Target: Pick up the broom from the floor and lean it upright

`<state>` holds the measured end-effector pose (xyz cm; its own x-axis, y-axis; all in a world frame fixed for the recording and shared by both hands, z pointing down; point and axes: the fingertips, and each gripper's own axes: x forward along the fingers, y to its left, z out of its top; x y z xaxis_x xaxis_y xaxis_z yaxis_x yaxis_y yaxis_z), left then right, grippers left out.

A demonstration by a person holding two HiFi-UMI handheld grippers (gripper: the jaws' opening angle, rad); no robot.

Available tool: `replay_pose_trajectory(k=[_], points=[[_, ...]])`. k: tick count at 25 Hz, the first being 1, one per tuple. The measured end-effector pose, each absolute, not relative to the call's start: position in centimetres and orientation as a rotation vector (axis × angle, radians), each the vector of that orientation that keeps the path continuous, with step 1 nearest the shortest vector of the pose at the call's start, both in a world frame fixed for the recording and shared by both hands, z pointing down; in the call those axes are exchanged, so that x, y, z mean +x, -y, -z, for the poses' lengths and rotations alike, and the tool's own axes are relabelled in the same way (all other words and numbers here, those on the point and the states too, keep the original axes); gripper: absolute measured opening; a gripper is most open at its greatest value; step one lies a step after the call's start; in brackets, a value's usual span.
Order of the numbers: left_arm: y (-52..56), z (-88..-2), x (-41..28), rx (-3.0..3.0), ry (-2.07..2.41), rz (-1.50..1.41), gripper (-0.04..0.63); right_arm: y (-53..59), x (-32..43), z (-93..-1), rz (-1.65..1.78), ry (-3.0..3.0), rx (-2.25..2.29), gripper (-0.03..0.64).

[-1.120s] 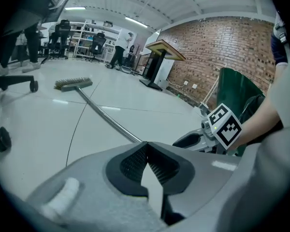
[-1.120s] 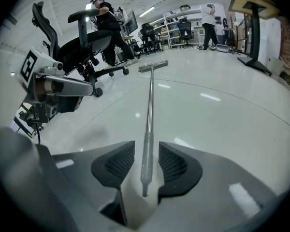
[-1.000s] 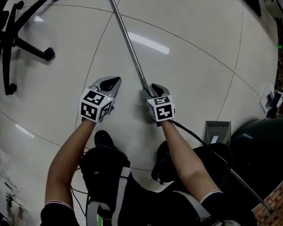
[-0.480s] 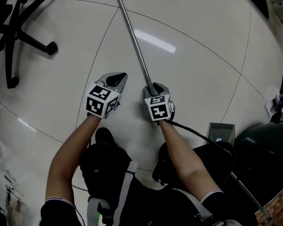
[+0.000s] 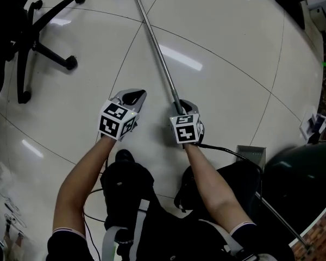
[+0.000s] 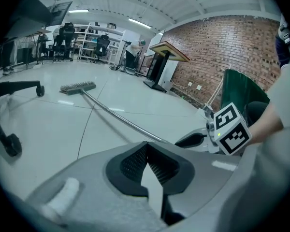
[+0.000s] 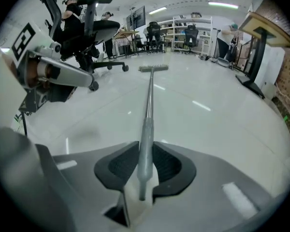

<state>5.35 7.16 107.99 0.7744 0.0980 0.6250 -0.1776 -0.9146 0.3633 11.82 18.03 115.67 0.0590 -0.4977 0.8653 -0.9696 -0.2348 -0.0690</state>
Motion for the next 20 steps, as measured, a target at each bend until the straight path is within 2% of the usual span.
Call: replay_pose_trajectory(k=[10, 20], points=[[-5.0, -87.6, 6.7, 2.630, 0.059, -0.818, 0.000, -12.2, 15.4, -92.5, -0.867, 1.491, 1.912, 0.094], [-1.8, -69.1, 7.0, 2.666, 0.044, -0.709, 0.000, -6.2, 15.1, -73.3, -0.733, 1.542, 1.916, 0.087]])
